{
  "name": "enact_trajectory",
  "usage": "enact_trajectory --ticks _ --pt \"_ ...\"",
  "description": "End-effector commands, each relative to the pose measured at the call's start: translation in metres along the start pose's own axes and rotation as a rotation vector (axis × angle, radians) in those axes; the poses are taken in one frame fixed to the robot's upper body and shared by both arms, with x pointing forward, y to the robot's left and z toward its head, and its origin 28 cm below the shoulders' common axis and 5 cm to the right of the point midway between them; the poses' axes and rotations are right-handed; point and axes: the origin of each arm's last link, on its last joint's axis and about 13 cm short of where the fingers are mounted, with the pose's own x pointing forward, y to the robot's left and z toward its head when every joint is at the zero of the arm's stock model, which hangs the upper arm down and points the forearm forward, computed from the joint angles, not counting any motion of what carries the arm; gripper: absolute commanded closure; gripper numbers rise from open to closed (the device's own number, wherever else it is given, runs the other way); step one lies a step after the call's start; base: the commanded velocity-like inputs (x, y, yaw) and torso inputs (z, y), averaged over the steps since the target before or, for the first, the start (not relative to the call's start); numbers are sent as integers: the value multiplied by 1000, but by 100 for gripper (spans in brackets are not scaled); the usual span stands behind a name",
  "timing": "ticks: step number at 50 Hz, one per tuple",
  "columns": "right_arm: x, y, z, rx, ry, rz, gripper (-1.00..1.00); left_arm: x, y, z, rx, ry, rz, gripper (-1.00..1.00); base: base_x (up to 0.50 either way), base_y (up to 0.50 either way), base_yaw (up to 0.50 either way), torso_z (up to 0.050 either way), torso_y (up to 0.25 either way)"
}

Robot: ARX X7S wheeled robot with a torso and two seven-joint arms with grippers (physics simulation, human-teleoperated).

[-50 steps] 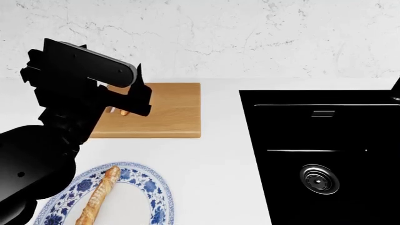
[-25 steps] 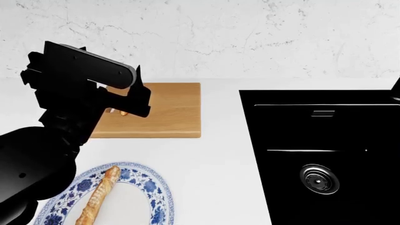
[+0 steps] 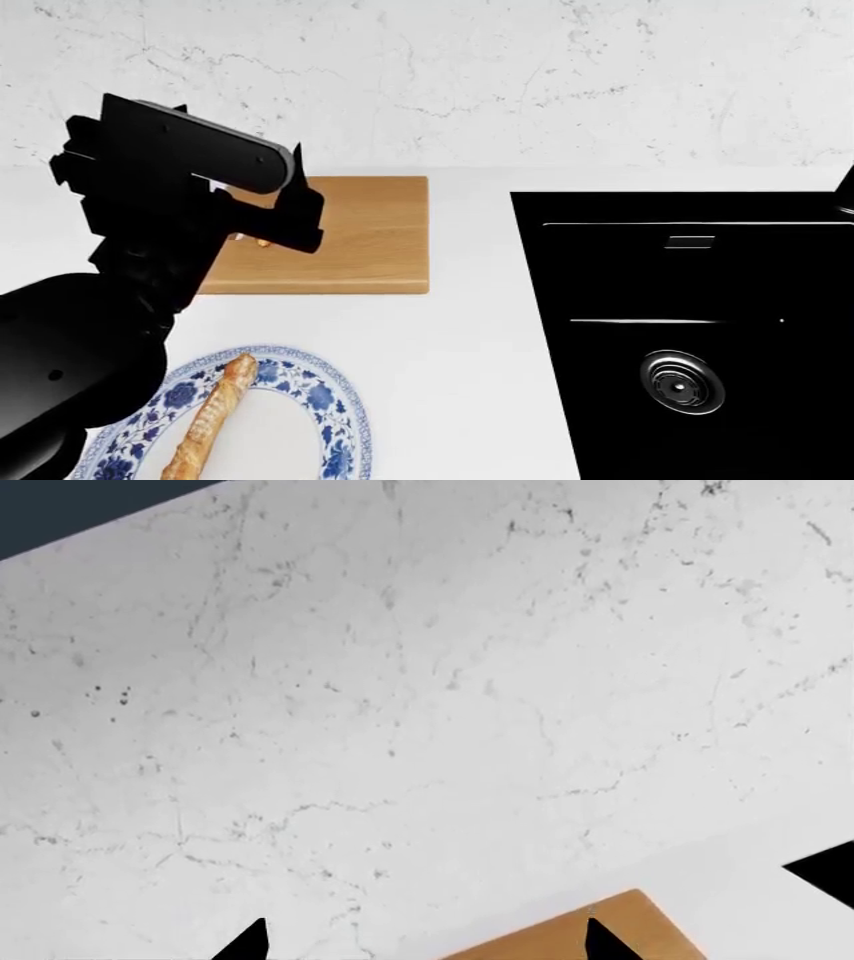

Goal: From the different types of pastries on the counter, select a croissant and place it on the cutting board. Then retrieve a jar of jam from the cabinet and place it alongside the croissant on the cutting board.

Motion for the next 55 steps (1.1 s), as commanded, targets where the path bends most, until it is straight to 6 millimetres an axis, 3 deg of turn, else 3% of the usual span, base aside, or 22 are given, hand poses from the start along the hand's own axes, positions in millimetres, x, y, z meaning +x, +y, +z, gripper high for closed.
enact_trajectory --ticks 1,10,18,29,41,55 --pt "-9 -4 -8 -23 89 -16 100 1 -1 -2 -1 4 0 -100 0 0 0 0 0" --pt "2 0 -28 -41 160 -8 100 2 -2 -4 -1 5 -3 -100 0 0 0 0 0" --pt "29 14 -69 -38 264 53 100 2 -4 -6 -3 7 -8 -100 0 0 0 0 0" --pt "62 29 -106 14 315 107 100 1 0 -6 -15 14 21 -100 0 0 0 0 1" --pt "103 57 -144 56 345 172 100 1 1 -9 -45 22 51 -100 0 0 0 0 0" --pt "154 100 -165 105 319 237 100 1 0 -12 -50 21 43 -100 0 0 0 0 1"
